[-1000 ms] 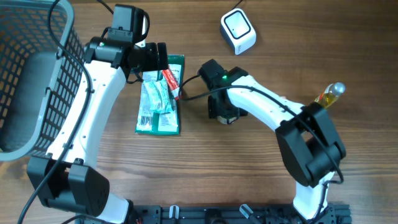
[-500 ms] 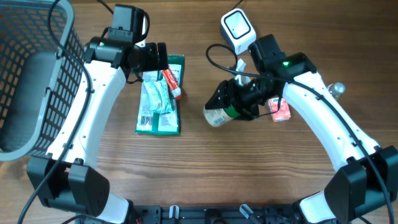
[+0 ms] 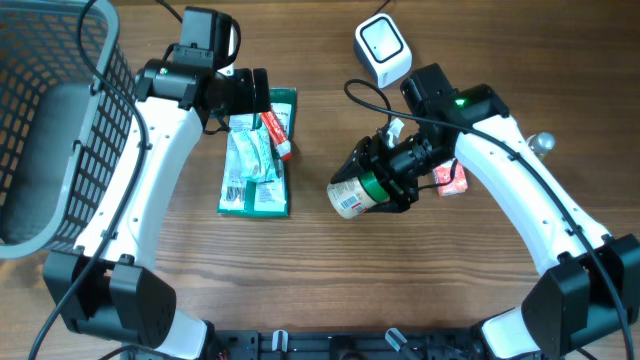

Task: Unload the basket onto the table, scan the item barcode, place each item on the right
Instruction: 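Raise the jar with the right gripper up to the white scanner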

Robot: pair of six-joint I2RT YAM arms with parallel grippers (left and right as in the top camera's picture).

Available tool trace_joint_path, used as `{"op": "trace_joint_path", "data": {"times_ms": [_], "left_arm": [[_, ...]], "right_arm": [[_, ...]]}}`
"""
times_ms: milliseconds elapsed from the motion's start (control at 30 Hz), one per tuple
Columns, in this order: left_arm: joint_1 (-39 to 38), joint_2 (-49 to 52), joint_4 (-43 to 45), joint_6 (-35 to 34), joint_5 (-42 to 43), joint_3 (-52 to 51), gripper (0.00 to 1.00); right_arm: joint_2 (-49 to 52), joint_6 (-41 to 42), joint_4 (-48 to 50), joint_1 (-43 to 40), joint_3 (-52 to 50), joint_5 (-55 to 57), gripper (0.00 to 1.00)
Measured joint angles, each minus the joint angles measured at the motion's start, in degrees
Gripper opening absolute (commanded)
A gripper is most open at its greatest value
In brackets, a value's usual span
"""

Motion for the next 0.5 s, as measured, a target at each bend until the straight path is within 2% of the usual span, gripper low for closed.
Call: {"op": "trace_joint_path", "data": {"times_ms": [500], "left_arm": [[0.0,0.0,0.0,0.0,0.0,0.0,1.0]], "right_arm": [[0.0,0.57,-1.27,0.0,0.0,-2.99,0.45]]}}
